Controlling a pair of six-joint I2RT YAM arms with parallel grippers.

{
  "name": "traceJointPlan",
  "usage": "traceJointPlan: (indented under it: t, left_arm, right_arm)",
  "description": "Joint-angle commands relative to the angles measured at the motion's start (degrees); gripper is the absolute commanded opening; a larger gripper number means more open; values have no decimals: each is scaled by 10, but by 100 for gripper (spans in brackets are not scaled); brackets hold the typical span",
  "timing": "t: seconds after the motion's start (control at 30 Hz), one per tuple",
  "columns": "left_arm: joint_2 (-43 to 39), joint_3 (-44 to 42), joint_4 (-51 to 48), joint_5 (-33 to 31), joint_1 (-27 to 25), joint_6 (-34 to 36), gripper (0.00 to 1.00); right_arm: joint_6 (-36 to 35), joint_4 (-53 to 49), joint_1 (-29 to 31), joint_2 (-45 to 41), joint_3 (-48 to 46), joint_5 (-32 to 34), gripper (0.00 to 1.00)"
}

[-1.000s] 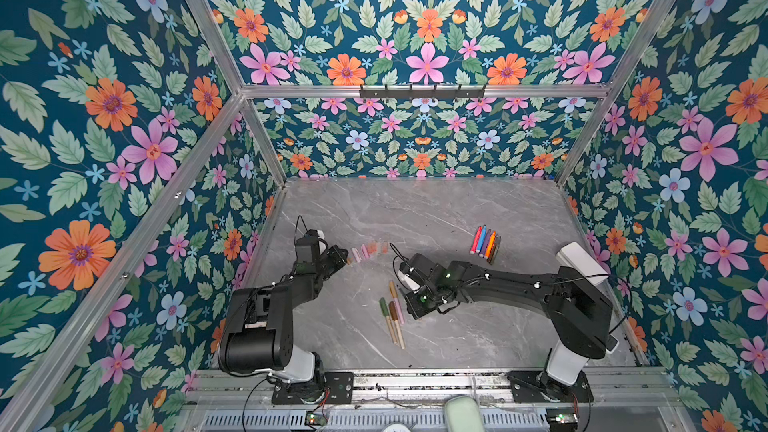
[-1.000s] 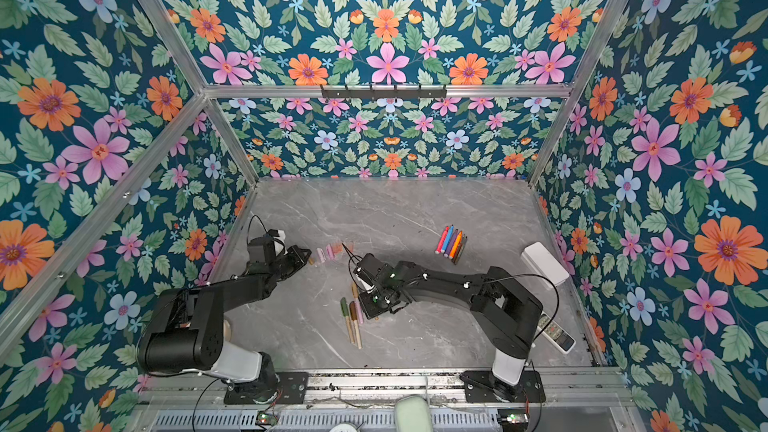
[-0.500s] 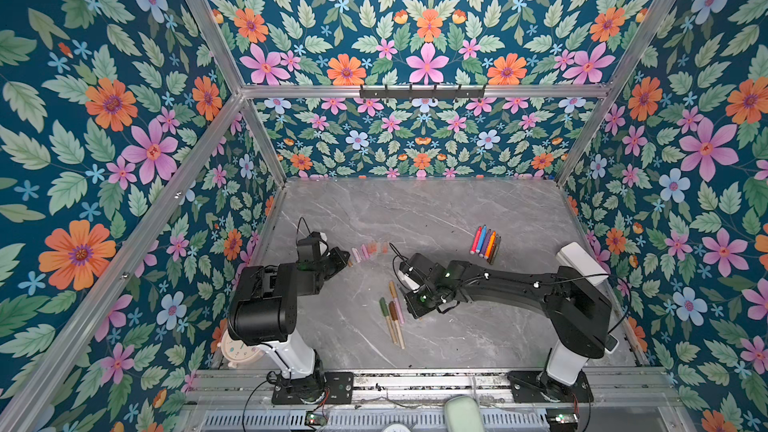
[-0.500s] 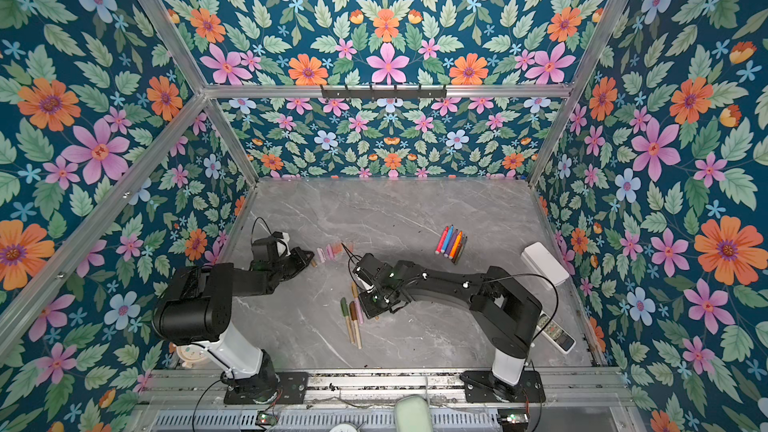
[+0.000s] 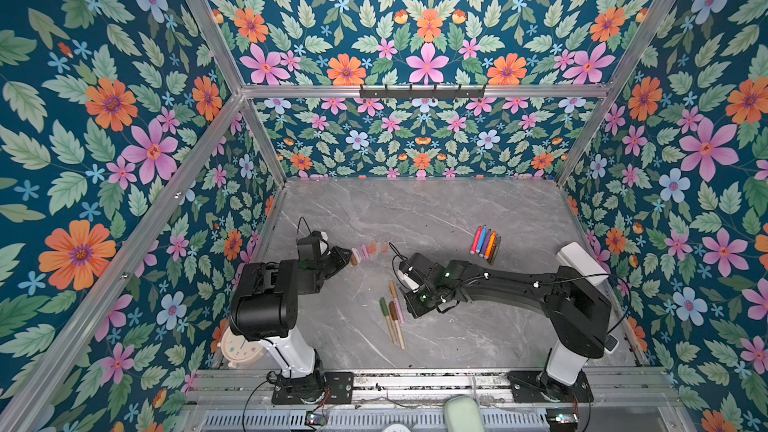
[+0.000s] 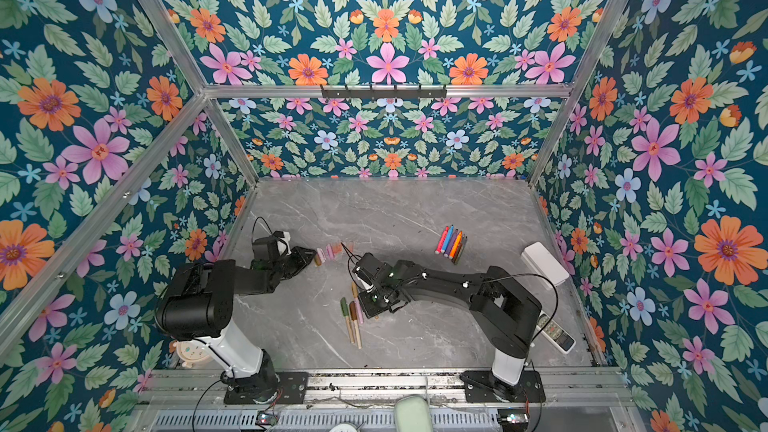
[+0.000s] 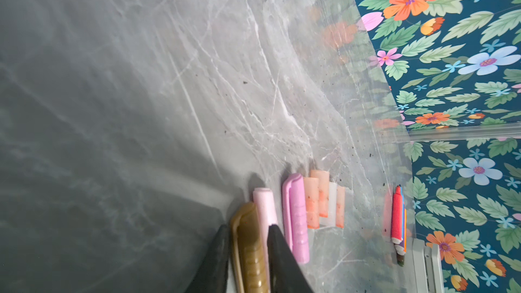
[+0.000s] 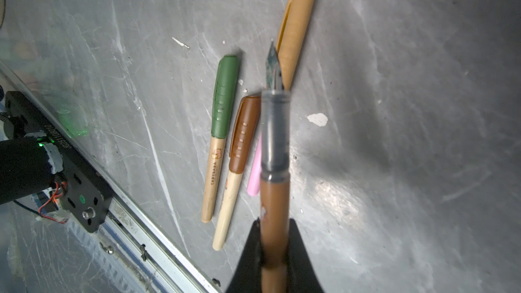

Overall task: Open the pen caps
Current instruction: 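Lower the left gripper and release the tan cap beside the other caps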

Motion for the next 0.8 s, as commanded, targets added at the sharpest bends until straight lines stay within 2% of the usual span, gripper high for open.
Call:
traceJointPlan:
  t: [0.0, 0.77]
  left_arm:
    - [4, 1, 3, 9, 0, -6, 28]
    - [29, 6, 57, 35, -10, -51, 28]
  right_arm:
    - [-4, -12, 1, 2, 4, 4, 0]
    - [-13, -26, 0, 3, 16, 10, 0]
